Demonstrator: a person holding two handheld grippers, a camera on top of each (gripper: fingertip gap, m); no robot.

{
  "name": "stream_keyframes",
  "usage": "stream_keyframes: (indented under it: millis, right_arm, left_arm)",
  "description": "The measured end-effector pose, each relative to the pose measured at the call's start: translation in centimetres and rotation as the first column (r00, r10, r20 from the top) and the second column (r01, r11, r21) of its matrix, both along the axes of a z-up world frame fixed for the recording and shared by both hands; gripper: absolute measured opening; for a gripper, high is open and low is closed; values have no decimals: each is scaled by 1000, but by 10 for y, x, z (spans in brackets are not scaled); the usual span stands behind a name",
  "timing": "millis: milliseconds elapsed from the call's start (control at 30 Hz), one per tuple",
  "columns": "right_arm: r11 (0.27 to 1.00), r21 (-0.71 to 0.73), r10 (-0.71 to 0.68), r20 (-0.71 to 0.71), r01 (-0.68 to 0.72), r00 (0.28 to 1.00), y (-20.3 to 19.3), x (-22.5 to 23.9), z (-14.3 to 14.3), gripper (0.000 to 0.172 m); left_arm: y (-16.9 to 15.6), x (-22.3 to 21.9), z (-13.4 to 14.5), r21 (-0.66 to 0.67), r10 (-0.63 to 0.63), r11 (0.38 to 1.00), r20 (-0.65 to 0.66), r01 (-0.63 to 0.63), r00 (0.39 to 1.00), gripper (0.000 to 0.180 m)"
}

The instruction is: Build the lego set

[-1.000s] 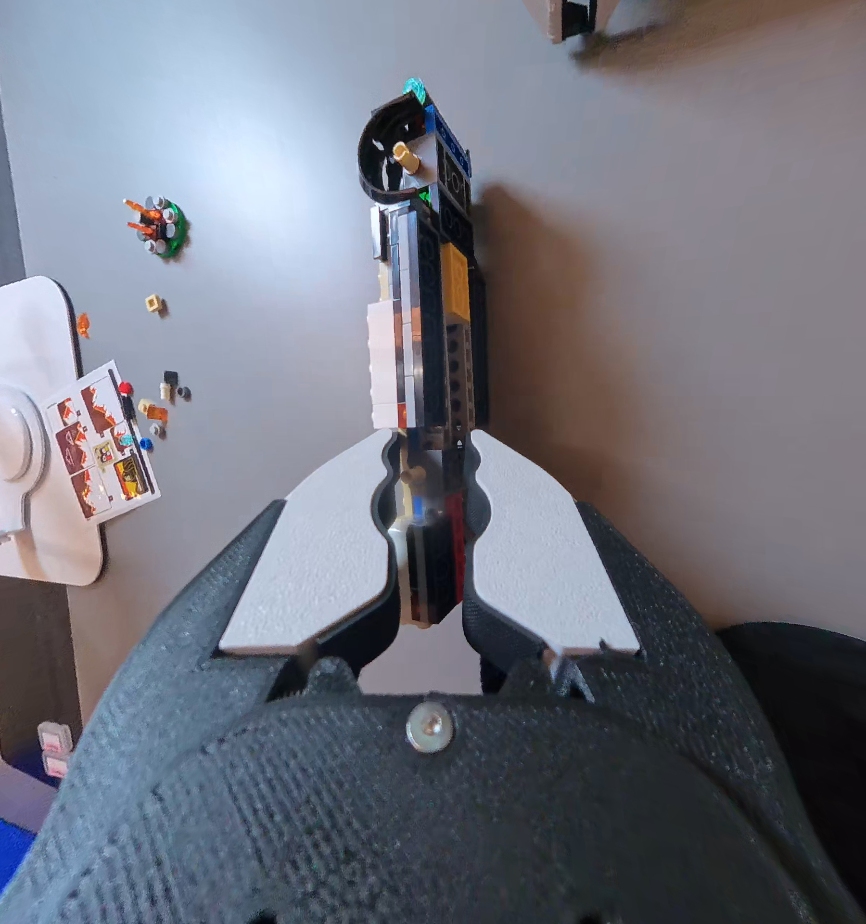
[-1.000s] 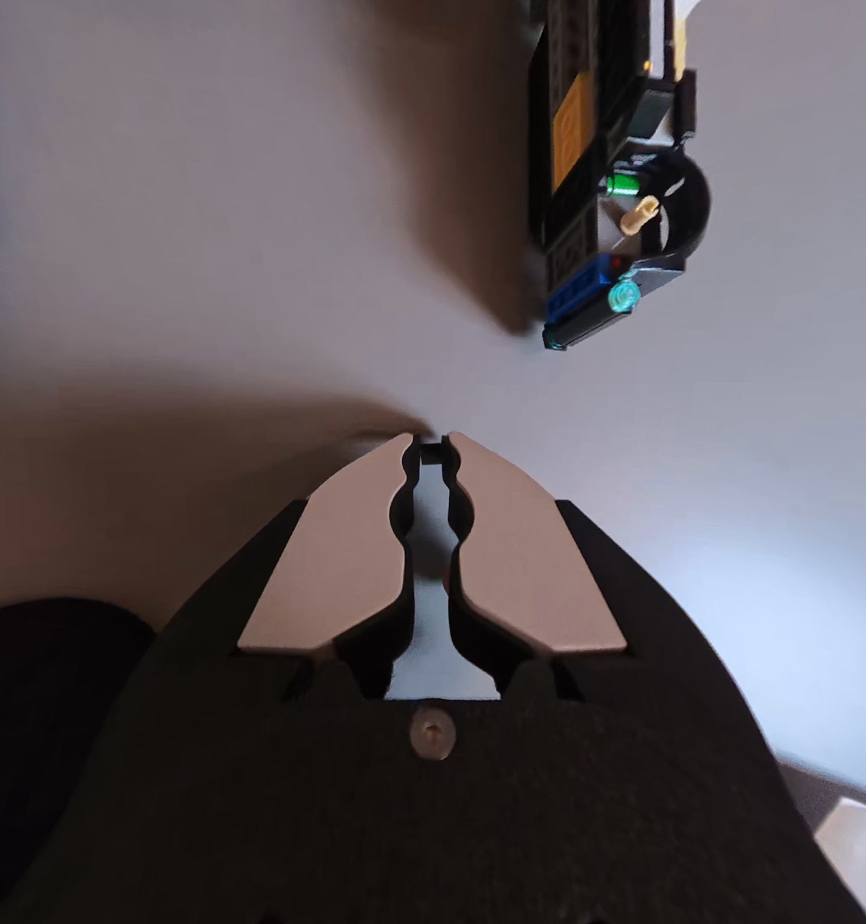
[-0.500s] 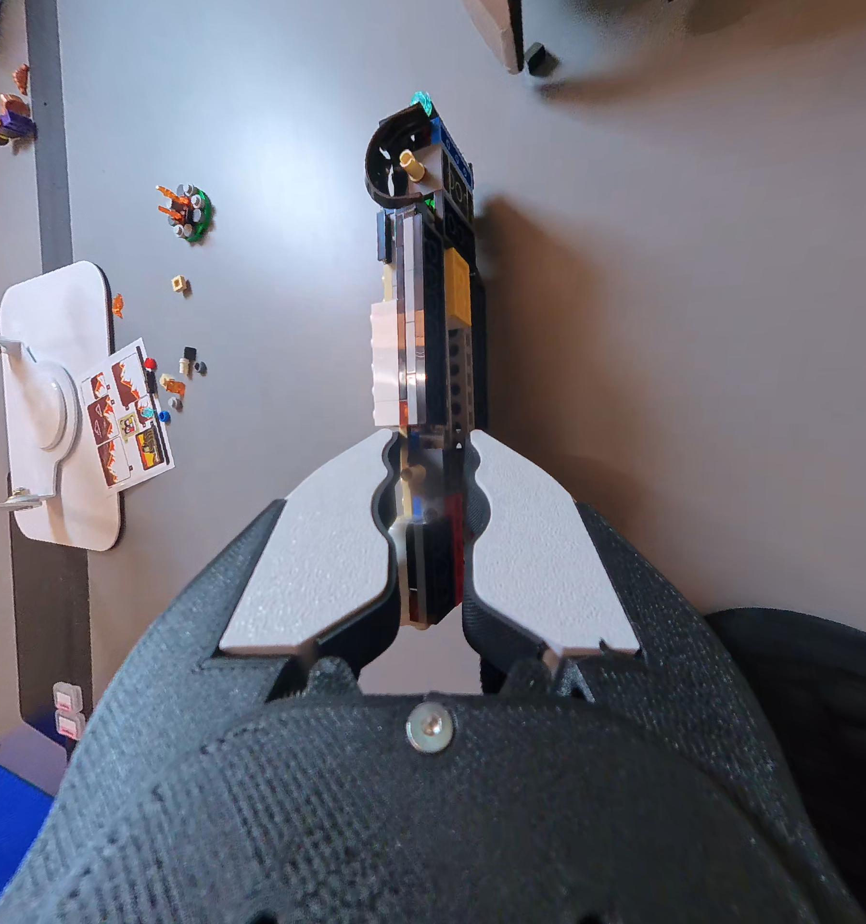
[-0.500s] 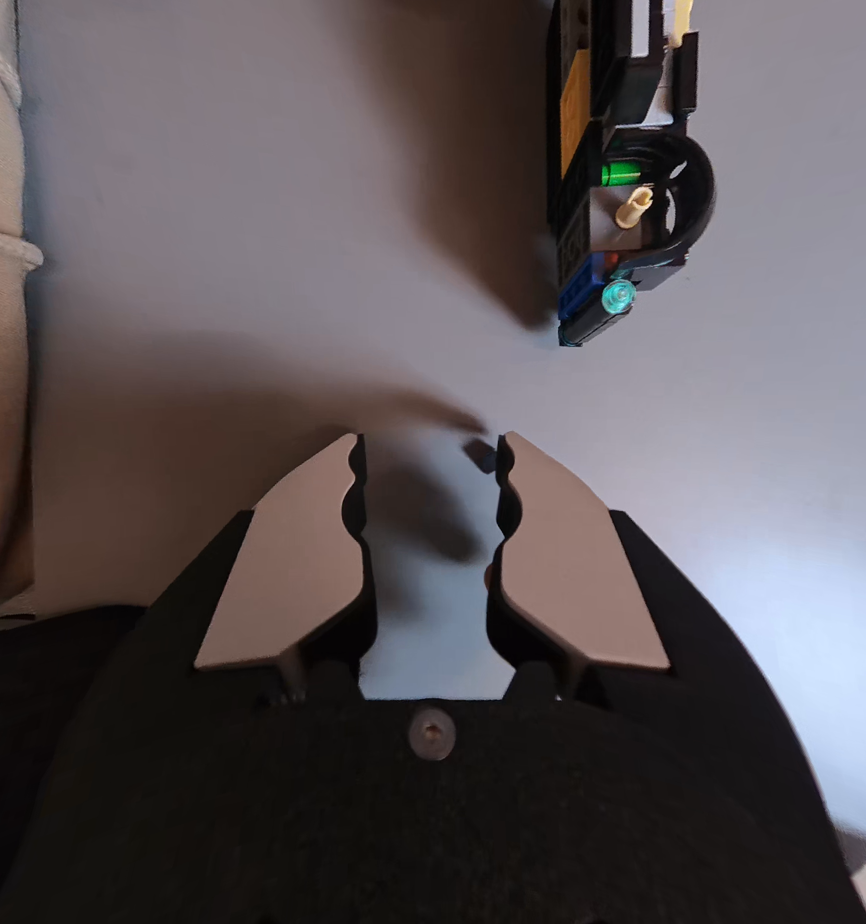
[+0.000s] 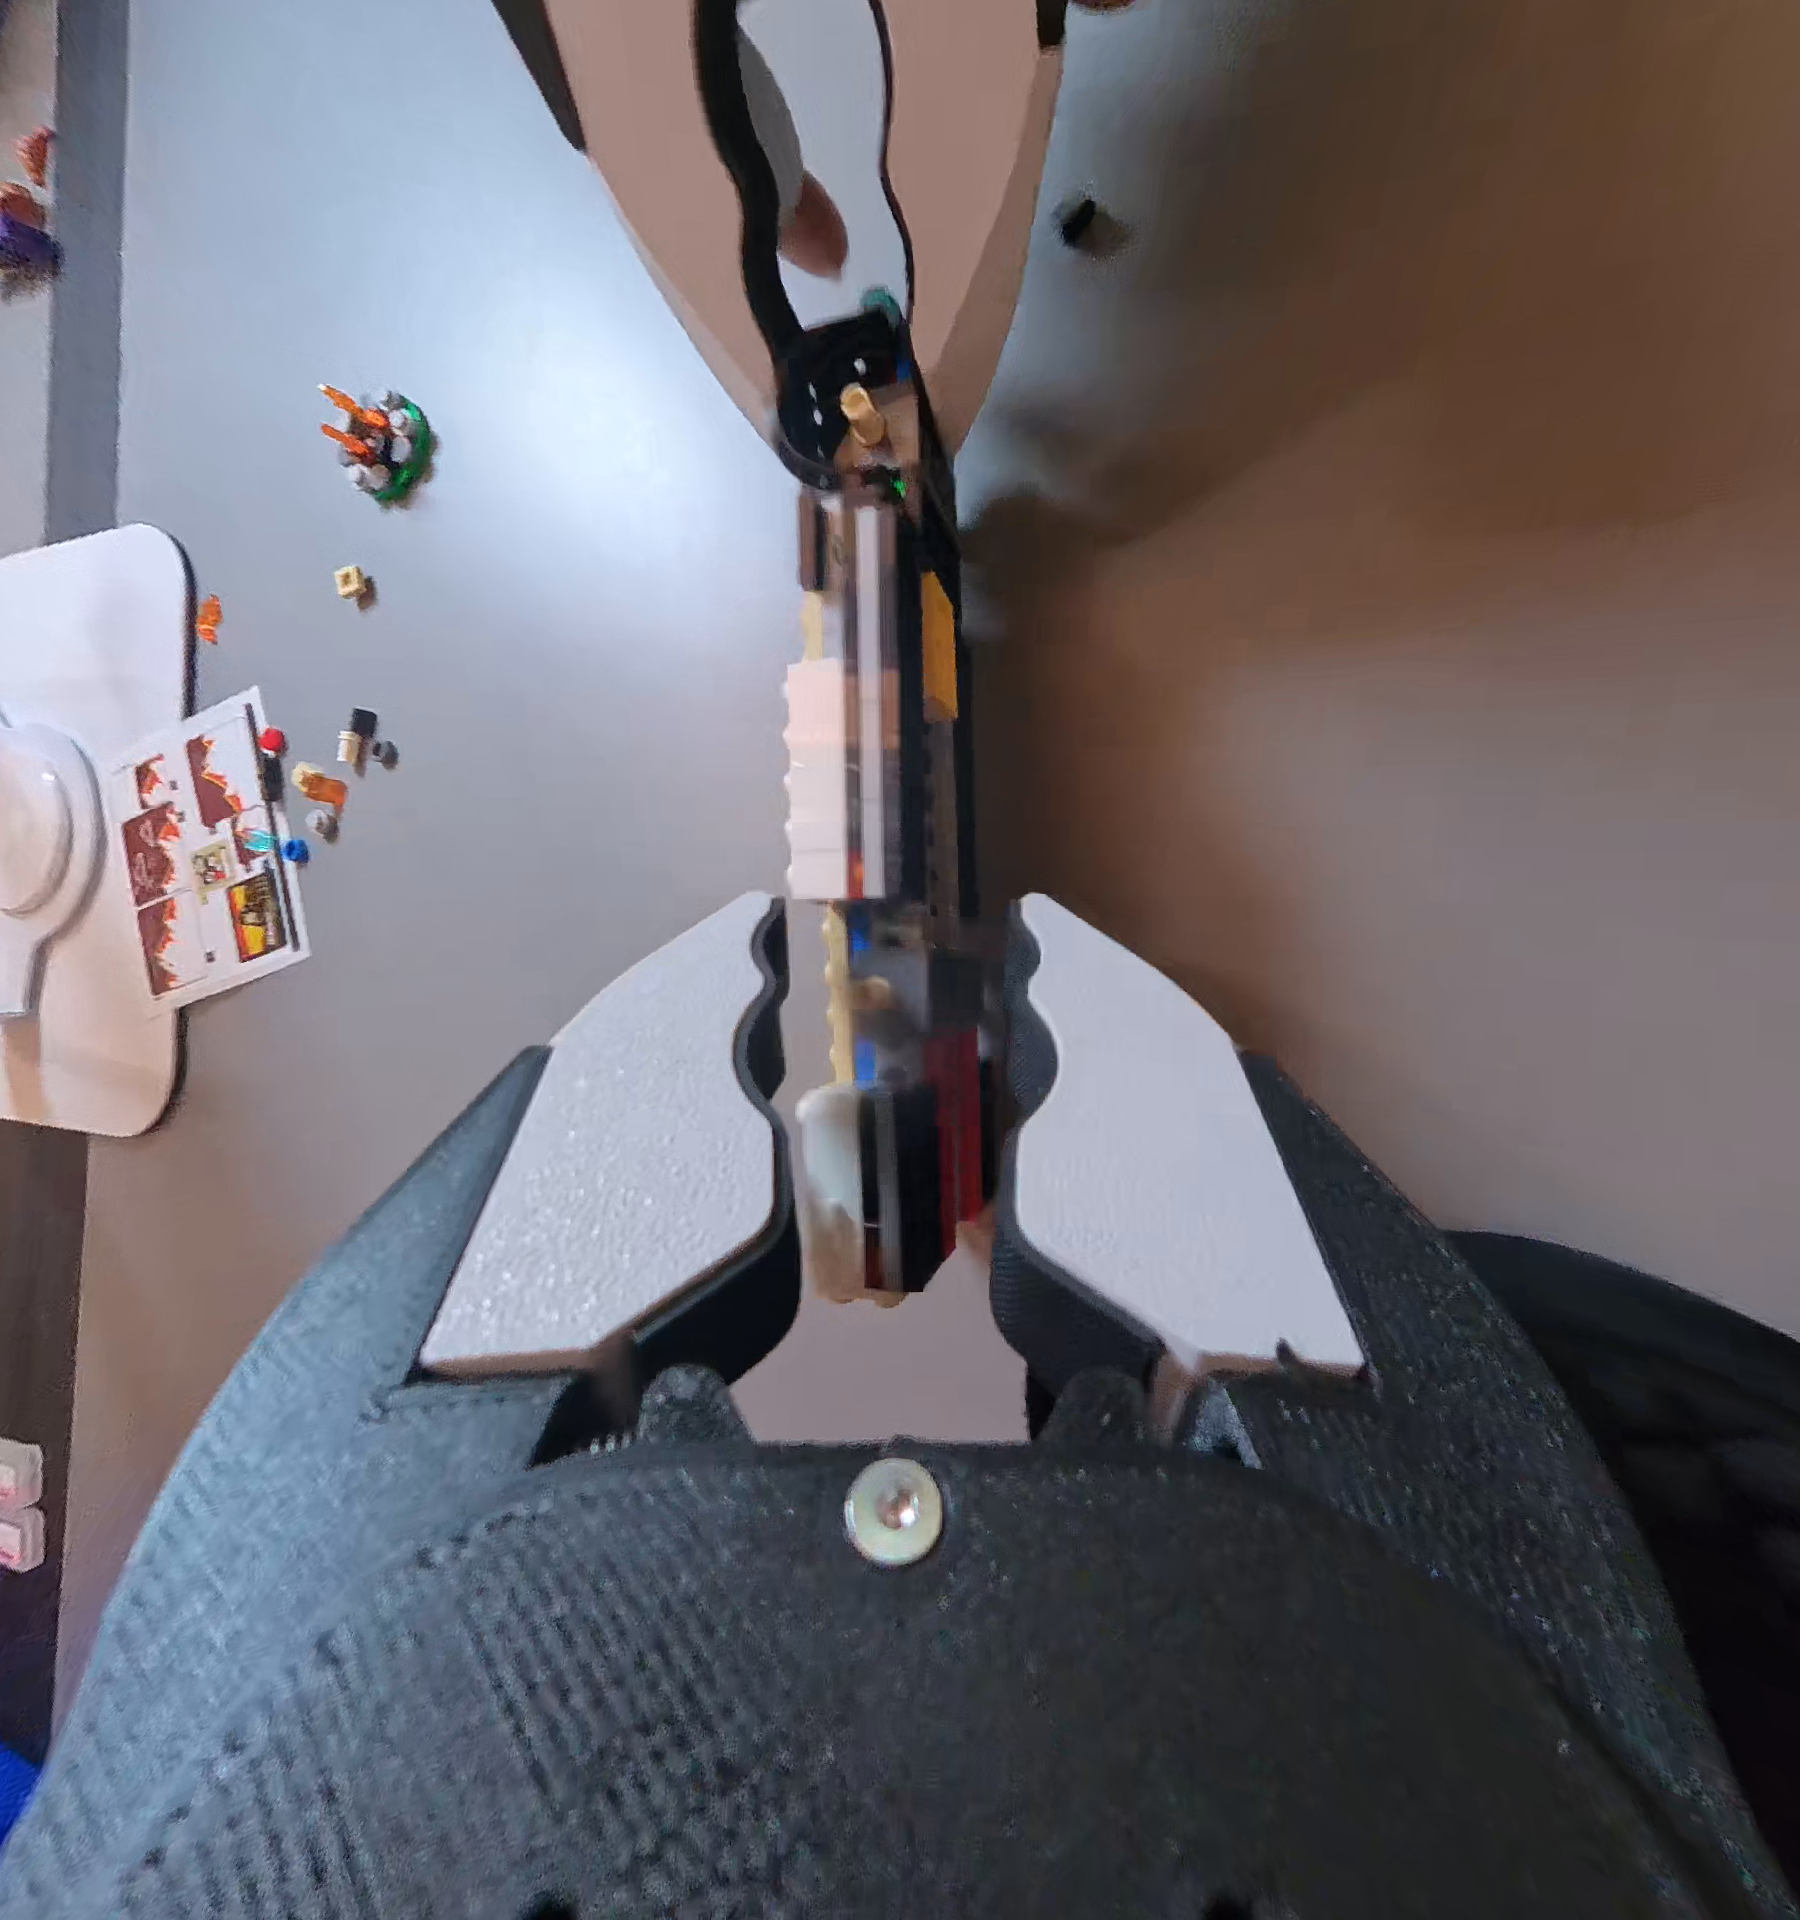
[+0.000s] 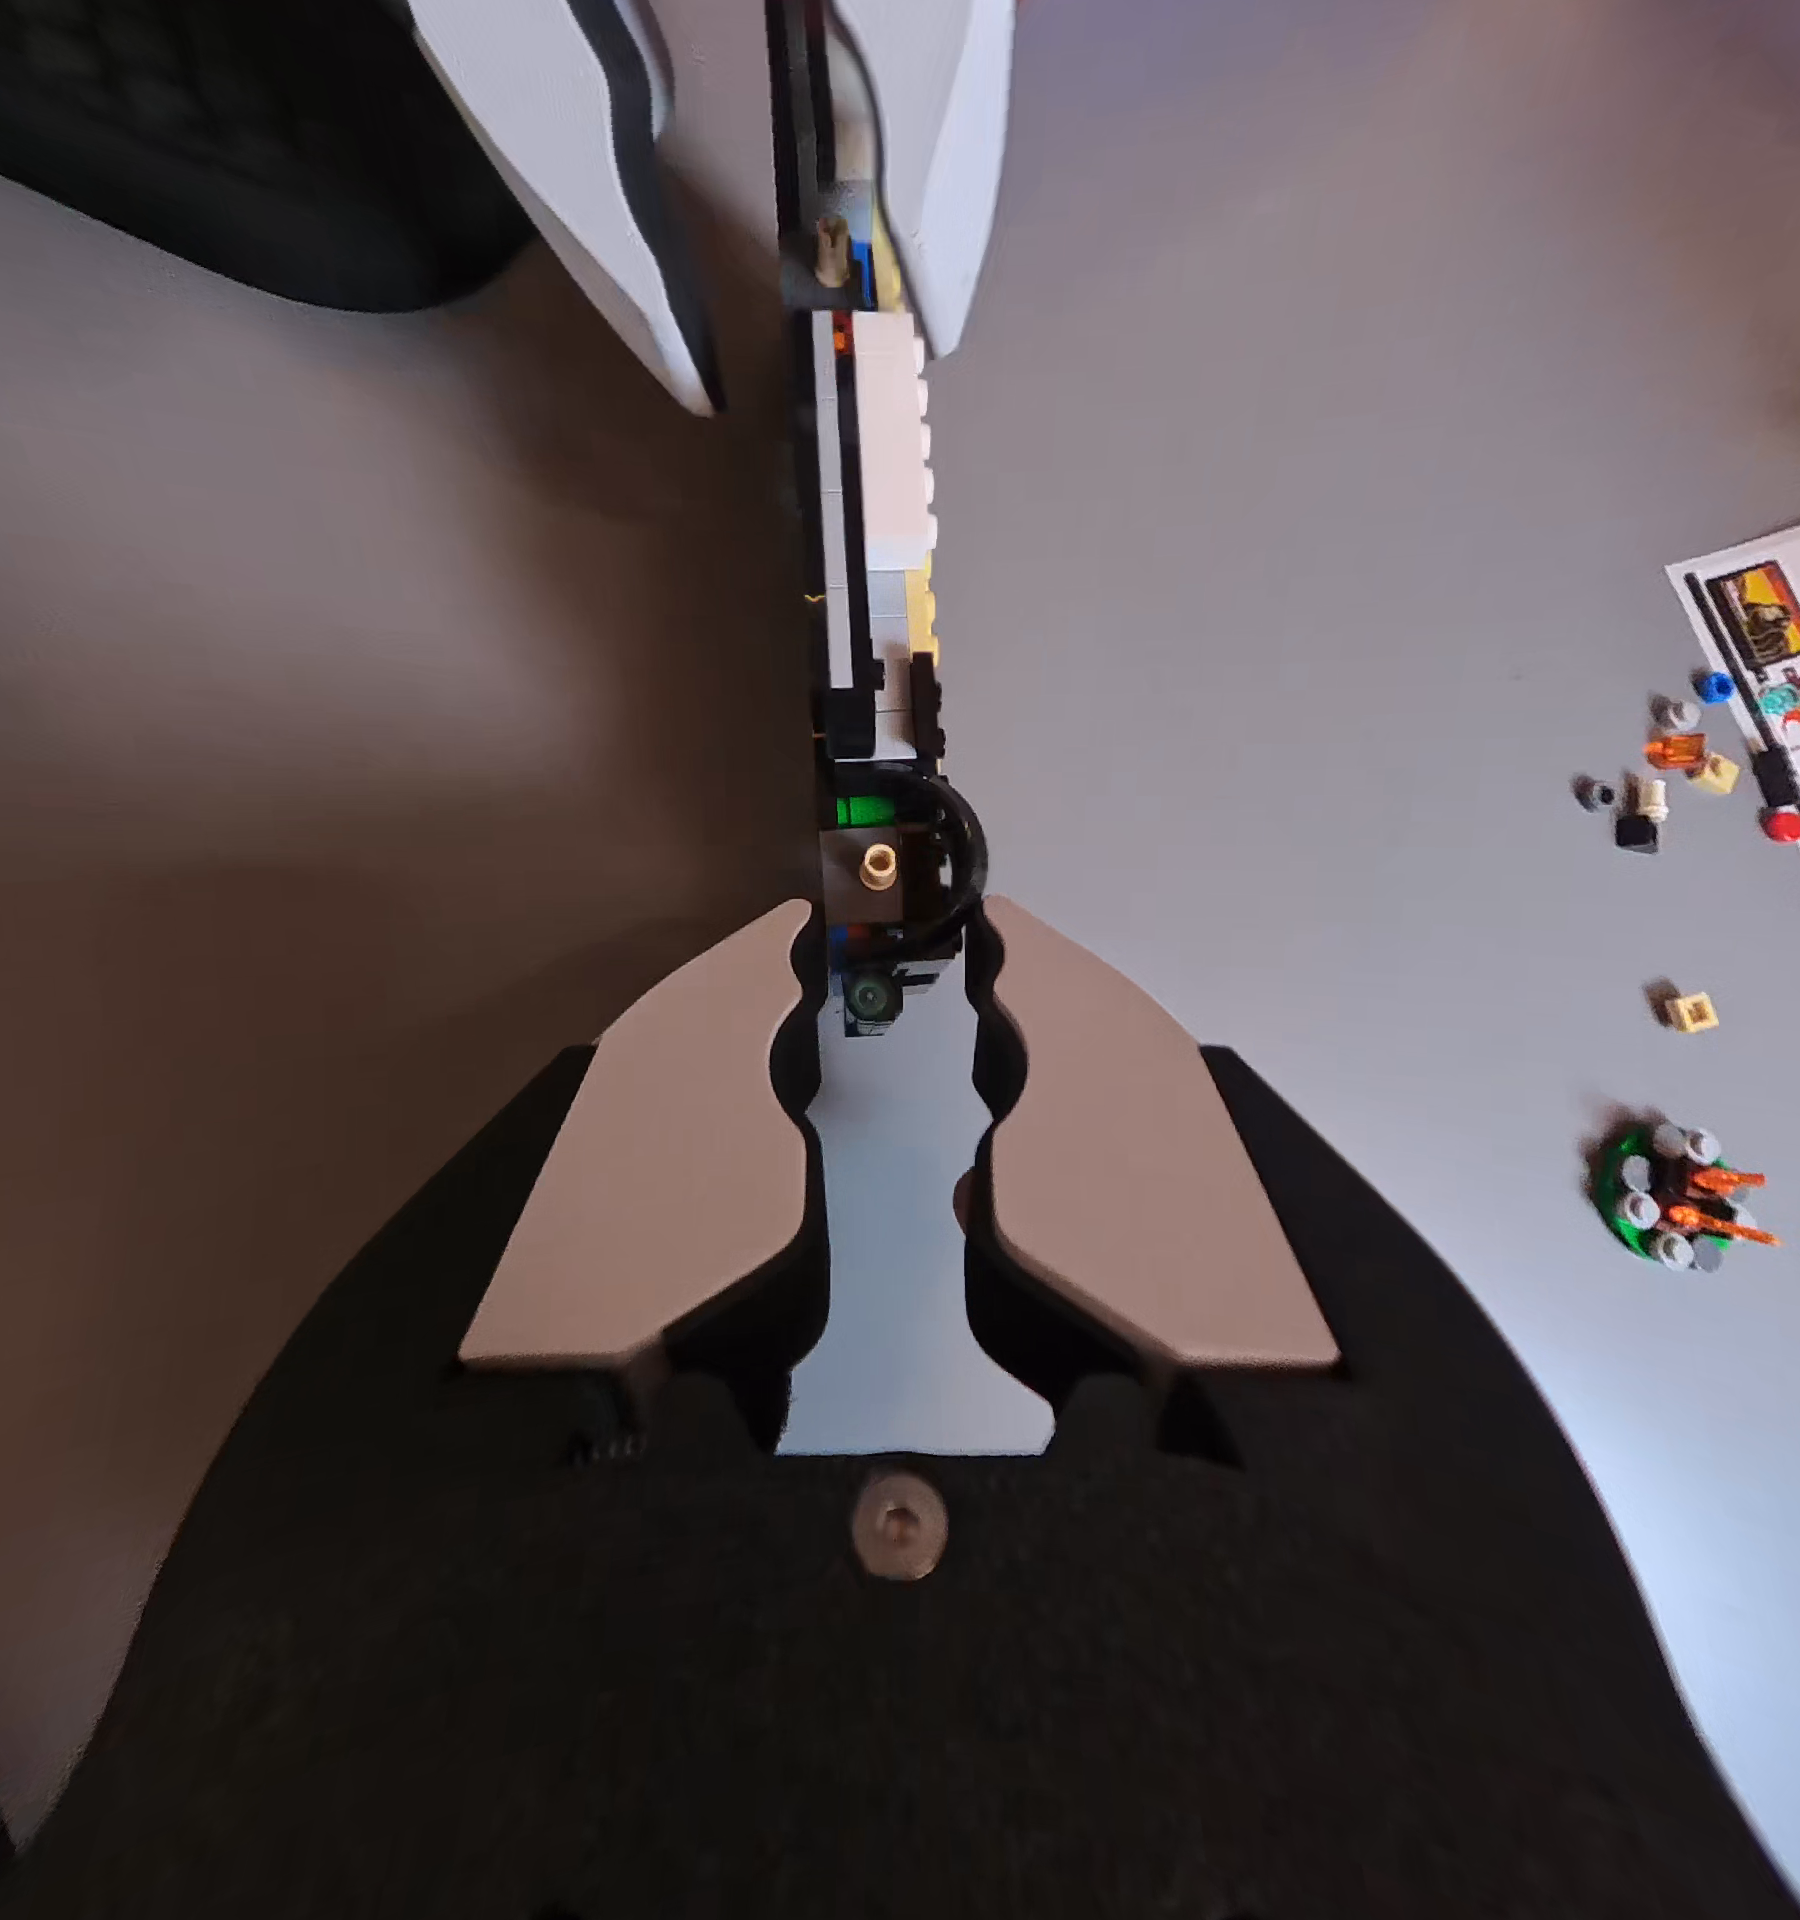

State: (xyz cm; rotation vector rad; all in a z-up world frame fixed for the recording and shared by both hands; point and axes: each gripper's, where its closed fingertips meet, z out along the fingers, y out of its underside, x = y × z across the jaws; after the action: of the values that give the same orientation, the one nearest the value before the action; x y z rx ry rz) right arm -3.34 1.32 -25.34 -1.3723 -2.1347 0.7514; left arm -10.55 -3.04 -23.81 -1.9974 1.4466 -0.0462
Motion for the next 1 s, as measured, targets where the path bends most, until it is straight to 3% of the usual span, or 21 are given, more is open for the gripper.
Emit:
stream_keyframes:
  millis: [133, 300, 367, 467, 600, 733, 867, 1000]
  right_arm:
    - [999, 1, 45, 2, -45, 999, -2, -1, 1, 24]
    - [997, -7, 75, 29, -75, 997, -10, -5, 0, 24]
    - [997, 3, 75, 32, -75, 997, -11, -4, 1, 23]
    - [999, -5, 54, 37, -54, 998, -10, -2, 1, 24]
    - [1000, 11, 7, 7, -7, 1000, -3, 8, 8, 28]
    - [999, -11, -42, 56, 42, 998, 12, 47, 17, 28]
    - [996, -58, -64, 175, 75, 983, 9, 89, -3, 25]
    - [996, -42, -65, 199, 75, 978, -4, 100, -21, 24]
  left_arm:
    - [8, 13, 24, 10, 8, 1000, 88, -9, 996, 40]
    - [15, 25, -4, -150, -54, 988, -108, 37, 993, 47]
    - [11, 27, -16, -223, -96, 973, -173, 56, 980, 35]
    - [14, 30, -16, -189, -122, 979, -216, 81, 969, 26]
    - [15, 31, -16, -218, -103, 974, -170, 65, 980, 25]
    - [15, 30, -16, -231, -85, 972, -144, 50, 986, 24]
    - [15, 29, -16, -239, -81, 970, -136, 47, 987, 24]
    - [16, 29, -16, -235, -84, 971, -139, 49, 987, 25]
